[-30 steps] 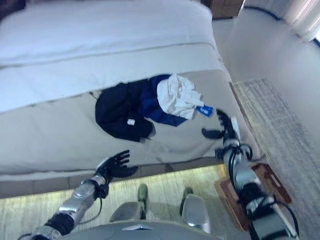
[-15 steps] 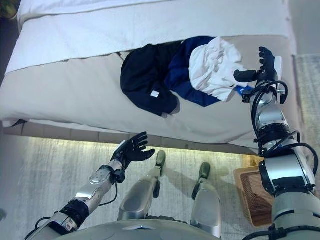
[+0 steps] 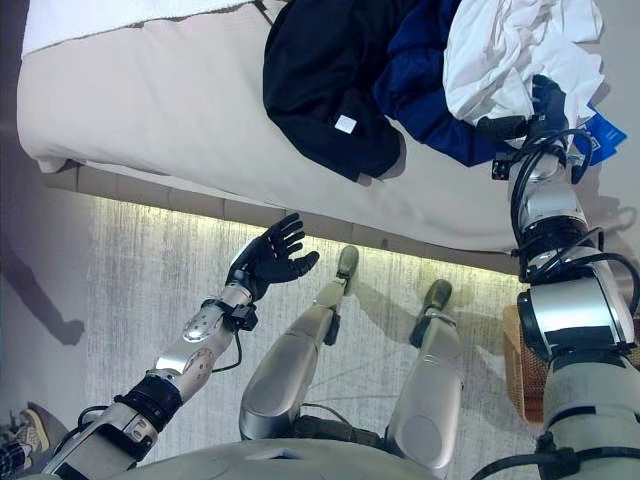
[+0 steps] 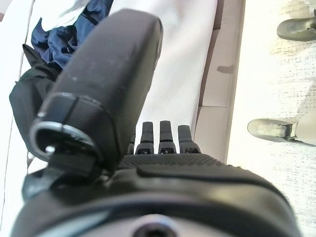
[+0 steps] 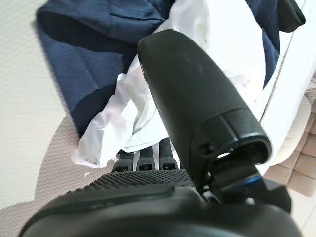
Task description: Pick up the clothes from the bed and place them into the basket
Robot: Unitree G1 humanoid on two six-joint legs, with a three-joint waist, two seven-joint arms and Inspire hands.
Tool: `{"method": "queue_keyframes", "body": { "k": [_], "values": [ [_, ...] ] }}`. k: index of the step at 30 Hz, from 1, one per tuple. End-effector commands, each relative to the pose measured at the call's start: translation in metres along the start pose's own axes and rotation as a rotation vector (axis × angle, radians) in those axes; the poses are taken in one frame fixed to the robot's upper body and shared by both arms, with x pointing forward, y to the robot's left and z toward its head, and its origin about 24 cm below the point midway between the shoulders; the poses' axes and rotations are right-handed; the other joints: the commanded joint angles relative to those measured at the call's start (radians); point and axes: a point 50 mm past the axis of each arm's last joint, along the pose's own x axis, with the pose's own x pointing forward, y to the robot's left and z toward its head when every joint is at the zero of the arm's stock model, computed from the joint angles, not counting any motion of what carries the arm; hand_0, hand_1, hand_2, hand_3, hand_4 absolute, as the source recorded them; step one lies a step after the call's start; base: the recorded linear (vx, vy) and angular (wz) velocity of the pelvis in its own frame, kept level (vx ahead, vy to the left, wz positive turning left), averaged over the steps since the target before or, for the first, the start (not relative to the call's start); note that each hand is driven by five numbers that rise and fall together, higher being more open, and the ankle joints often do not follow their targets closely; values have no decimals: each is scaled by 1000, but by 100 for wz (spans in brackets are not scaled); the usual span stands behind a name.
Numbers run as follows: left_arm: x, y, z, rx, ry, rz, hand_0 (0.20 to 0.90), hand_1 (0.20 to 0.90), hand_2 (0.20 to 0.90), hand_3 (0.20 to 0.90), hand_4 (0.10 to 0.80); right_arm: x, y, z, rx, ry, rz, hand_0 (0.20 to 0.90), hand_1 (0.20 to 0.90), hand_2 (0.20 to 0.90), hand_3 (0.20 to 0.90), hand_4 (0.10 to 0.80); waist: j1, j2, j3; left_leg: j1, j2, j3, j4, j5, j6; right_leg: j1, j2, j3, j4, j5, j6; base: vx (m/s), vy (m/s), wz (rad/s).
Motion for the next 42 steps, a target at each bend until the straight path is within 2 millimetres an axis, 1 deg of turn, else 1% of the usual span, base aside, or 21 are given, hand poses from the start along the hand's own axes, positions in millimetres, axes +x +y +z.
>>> {"method": "queue_keyframes", "body": {
  "k": [1, 3, 4, 5, 6, 9, 13, 14, 15, 18, 21, 23, 24, 28, 31, 34, 37, 39, 40, 41, 42],
  "values": [
    [-7, -7, 29, -42, -185, -32, 900, 900, 900, 900, 800, 3, -16, 69, 13, -230, -57, 900, 900, 900, 900, 800, 27, 4, -16, -38, 20, 109, 227, -249, 29, -36, 25, -31, 39, -11, -56, 76, -71, 10],
    [-9, -7, 30, -41, -184, -32, 900, 900, 900, 900, 800, 3, -18, 69, 35, -229, -79, 900, 900, 900, 900, 800, 33, 2, -16, -77, 17, 102, 269, -260, 33, -59, 20, -34, 73, -24, -65, 12, -62, 11],
    [-9, -6, 30, -31, -174, -33, 900, 900, 900, 900, 800, 3, -20, 68, 49, -229, -92, 629, 629, 629, 584, 484, 37, -2, -16, -96, 16, 98, 295, -269, 37, -71, 18, -35, 94, -31, -68, 29, -73, 11],
    [-10, -6, 29, -26, -167, -33, 900, 900, 900, 900, 800, 2, -20, 68, 60, -232, -98, 535, 535, 535, 475, 375, 39, -5, -16, -103, 17, 97, 306, -274, 39, -72, 17, -36, 101, -34, -71, 36, -71, 12],
    [-11, -5, 28, -22, -160, -35, 900, 900, 900, 900, 800, 2, -21, 68, 64, -235, -106, 300, 300, 300, 200, 100, 41, -8, -16, -108, 18, 95, 318, -279, 41, -72, 18, -35, 109, -37, -72, 40, -60, 10],
    [-13, -3, 27, -14, -150, -42, 900, 900, 900, 900, 800, 1, -23, 69, 74, -244, -111, 300, 300, 300, 200, 100, 44, -19, -16, -102, 21, 91, 333, -287, 45, -52, 24, -37, 104, -40, -75, 35, -40, -1],
    [-15, 0, 27, -16, -146, -44, 900, 900, 900, 900, 800, 2, -26, 67, 83, -239, -103, 300, 300, 300, 200, 100, 39, -28, -16, -69, 27, 95, 329, -289, 41, -4, 34, -38, 71, -33, -75, 24, -20, -6],
    [-15, 1, 26, -17, -145, -44, 900, 900, 900, 900, 800, 2, -27, 66, 79, -237, -99, 300, 300, 300, 200, 100, 36, -32, -16, -51, 30, 95, 326, -289, 38, 20, 40, -38, 51, -28, -76, -43, 8, -5],
    [-15, 2, 27, -21, -147, -47, 900, 900, 900, 900, 800, 2, -27, 67, 84, -238, -92, 300, 300, 300, 200, 100, 32, -36, -16, -40, 34, 99, 314, -262, 38, 43, 44, -49, 9, 8, -86, -34, 19, -8],
    [-16, 5, 26, -24, -143, -46, 900, 900, 900, 900, 800, 3, -30, 65, 80, -231, -73, 300, 300, 300, 200, 100, 20, -50, -16, 27, 42, 106, 297, -266, 31, 118, 59, -42, -50, 21, -83, 15, 17, -9],
    [-15, 7, 25, -22, -141, -43, 900, 900, 900, 900, 800, 4, -34, 65, 68, -232, -53, 300, 300, 300, 200, 100, 5, -67, -19, 124, 56, 121, 262, -266, 21, 224, 73, -31, -126, 36, -82, 55, 36, -19],
    [-15, 7, 24, -17, -132, -44, 900, 900, 900, 900, 800, 4, -39, 63, 54, -230, -50, 300, 300, 300, 200, 100, -2, -79, -47, 168, 67, 130, 237, -267, 16, 271, 77, -24, -162, 41, -79, 56, 32, -17],
    [-15, 7, 24, -16, -132, -44, 900, 900, 900, 900, 800, 4, -39, 63, 55, -230, -50, 300, 300, 300, 200, 100, -3, -79, -48, 173, 68, 131, 235, -267, 16, 275, 77, -23, -166, 42, -78, 62, 24, -16],
    [-17, 12, 16, 2, -84, -20, 900, 900, 900, 900, 800, 4, -53, 60, 48, -228, -54, 300, 300, 300, 200, 100, -17, -113, -127, 273, 82, 149, 187, -277, 8, 392, 88, -14, -250, 51, -68, 81, 24, -15],
    [-21, 16, 9, 5, -44, -1, 900, 900, 900, 900, 800, 5, -61, 57, 34, -221, -59, 300, 300, 300, 200, 100, -22, -131, -181, 334, 83, 158, 151, -283, 8, 460, 96, -9, -301, 58, -59, 97, 33, -13],
    [-27, 19, -3, 16, 7, 19, 900, 900, 900, 900, 800, 5, -69, 51, 20, -198, -48, 300, 300, 300, 200, 100, -33, -149, -256, 392, 79, 161, 84, -264, 11, 511, 111, 8, -352, 78, -42, 118, 26, -11],
    [-30, 21, -8, 25, 36, 26, 900, 900, 900, 900, 800, 6, -75, 42, 10, -172, -28, 300, 300, 300, 200, 100, -33, -158, -289, 418, 80, 163, 55, -258, 12, 533, 118, 11, -366, 81, -37, 74, -7, -6],
    [-30, 23, -11, 28, 51, 32, 900, 900, 900, 900, 800, 6, -75, 34, 0, -144, 17, 300, 300, 300, 200, 100, -31, -162, -302, 427, 78, 165, 44, -257, 13, 540, 120, 7, -368, 78, -36, 18, -9, 3],
    [-30, 23, -11, 24, 54, 33, 900, 900, 900, 900, 800, 6, -74, 31, -12, -132, 29, 408, 408, 408, 326, 226, -29, -162, -301, 423, 77, 163, 50, -259, 12, 540, 119, 6, -366, 77, -35, -40, -19, 7],
    [-28, 23, -11, 24, 53, 28, 900, 900, 900, 900, 800, 6, -73, 27, -29, -125, 35, 900, 900, 900, 900, 800, -26, -162, -296, 416, 79, 163, 59, -261, 12, 536, 118, 3, -362, 74, -37, -77, -29, 8],
    [-26, 22, -11, 28, 53, 16, 900, 900, 900, 900, 800, 7, -73, 23, -60, -115, 35, 900, 900, 900, 900, 800, -20, -160, -282, 405, 81, 160, 71, -262, 10, 532, 115, -7, -358, 74, -38, -85, -32, 9]
  ]
}}
